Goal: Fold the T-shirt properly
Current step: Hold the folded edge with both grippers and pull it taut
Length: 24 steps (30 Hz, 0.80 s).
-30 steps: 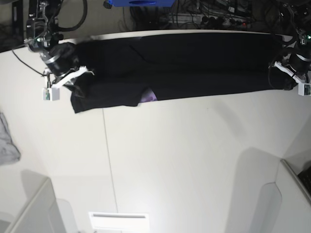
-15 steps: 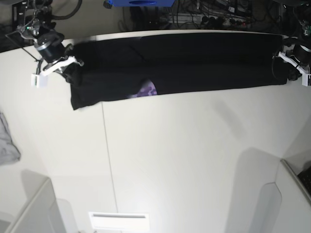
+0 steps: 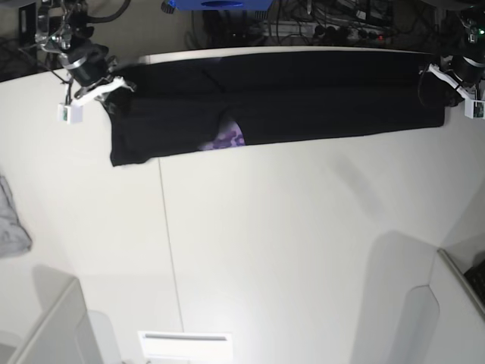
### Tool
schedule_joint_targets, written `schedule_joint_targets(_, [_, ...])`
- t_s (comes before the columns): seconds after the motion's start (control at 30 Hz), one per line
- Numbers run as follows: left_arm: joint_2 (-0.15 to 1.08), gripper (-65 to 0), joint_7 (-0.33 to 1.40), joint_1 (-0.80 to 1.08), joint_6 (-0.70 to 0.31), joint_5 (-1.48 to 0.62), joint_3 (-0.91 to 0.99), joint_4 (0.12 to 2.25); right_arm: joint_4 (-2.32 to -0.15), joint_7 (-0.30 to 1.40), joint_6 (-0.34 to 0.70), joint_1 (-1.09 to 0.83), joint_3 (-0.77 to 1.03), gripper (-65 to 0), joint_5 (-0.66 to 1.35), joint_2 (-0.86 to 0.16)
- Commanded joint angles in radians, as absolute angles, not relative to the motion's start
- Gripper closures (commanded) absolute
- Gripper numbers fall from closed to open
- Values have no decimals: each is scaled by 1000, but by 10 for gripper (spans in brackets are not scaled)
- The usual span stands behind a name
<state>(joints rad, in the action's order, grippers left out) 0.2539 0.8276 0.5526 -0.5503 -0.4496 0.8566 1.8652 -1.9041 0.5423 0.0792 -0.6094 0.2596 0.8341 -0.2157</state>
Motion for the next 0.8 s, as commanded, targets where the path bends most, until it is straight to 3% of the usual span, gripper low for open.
schedule_joint_targets(0.0, [271, 0, 809, 558, -547, -452, 865, 1877, -1920, 526, 88, -613, 266, 0, 828, -205])
schedule_joint_targets(0.37, [272, 0, 806, 598, -545, -450, 812, 1879, -1919, 530, 87, -622, 266, 0, 771, -179])
schedule_joint_targets(0.57, [275, -318, 806, 599, -545, -458, 845, 1888, -1920, 522, 87, -631, 268, -216, 769, -179])
schedule_joint_targets(0.67, [271, -418, 808, 593, -545, -461, 914, 1899, -1923, 447, 87, -657, 268, -212, 769, -179])
schedule_joint_targets(0.77, [269, -423, 808, 593, -547, -489, 940, 1923, -1923, 294, 114, -693, 257, -188, 765, -183])
